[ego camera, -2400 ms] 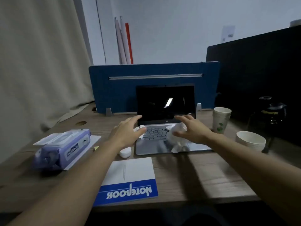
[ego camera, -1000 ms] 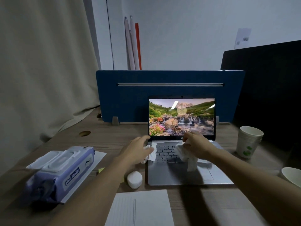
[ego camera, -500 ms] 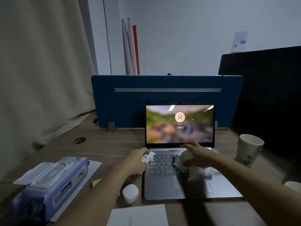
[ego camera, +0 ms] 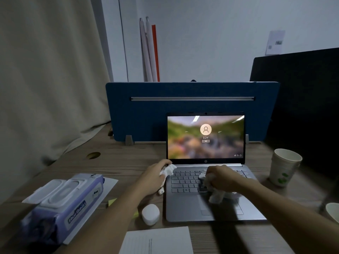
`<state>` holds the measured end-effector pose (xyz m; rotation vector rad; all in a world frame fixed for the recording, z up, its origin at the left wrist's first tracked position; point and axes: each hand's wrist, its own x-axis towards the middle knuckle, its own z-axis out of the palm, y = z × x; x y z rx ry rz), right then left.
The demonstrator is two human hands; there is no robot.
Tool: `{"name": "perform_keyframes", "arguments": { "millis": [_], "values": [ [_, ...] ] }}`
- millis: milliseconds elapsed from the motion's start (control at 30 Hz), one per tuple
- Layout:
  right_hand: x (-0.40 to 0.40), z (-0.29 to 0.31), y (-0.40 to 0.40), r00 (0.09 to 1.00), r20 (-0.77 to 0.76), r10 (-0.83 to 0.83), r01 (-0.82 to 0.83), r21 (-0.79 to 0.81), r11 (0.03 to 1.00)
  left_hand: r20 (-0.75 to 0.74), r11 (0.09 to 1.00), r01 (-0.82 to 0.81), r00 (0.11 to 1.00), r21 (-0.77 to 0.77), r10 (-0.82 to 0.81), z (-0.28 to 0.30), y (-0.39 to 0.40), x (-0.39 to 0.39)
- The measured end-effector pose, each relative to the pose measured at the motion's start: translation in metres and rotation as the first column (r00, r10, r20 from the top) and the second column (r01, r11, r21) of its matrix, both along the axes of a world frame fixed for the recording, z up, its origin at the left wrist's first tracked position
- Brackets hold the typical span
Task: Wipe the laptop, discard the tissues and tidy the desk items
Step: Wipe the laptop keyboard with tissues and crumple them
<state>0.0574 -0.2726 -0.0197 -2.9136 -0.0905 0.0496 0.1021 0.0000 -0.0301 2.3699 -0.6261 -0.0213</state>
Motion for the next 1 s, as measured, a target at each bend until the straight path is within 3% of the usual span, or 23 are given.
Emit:
{"name": "perform_keyframes", "arguments": {
  "millis": [167, 300, 367, 733, 1000],
  "values": [
    [-0.001, 0.013, 0.005, 0.991, 0.136, 0.018, -0.048, 0.223, 0.974, -0.016, 0.997, -0.014, 1.000, -0.070, 0.013, 0.001, -0.001, -0.001],
    [-0.003, 0.029, 0.022, 0.989, 0.146, 0.009, -0.094, 0.591, 0.801, -0.111, 0.981, -0.009, 0.994, -0.193, -0.013, 0.009, -0.008, 0.000],
    [-0.004, 0.035, 0.031, 0.988, 0.154, 0.005, -0.108, 0.674, 0.731, -0.184, 0.963, -0.027, 0.983, -0.266, -0.024, 0.014, -0.014, -0.001],
    [0.000, 0.031, 0.058, 0.987, 0.141, -0.077, -0.068, 0.799, 0.598, -0.537, 0.808, -0.156, 0.815, -0.568, -0.220, 0.035, -0.029, -0.021],
    [0.001, 0.027, 0.067, 0.981, 0.158, -0.116, -0.057, 0.796, 0.602, -0.356, 0.847, 0.019, 0.902, -0.531, -0.244, 0.024, -0.026, -0.024]
  ]
}}
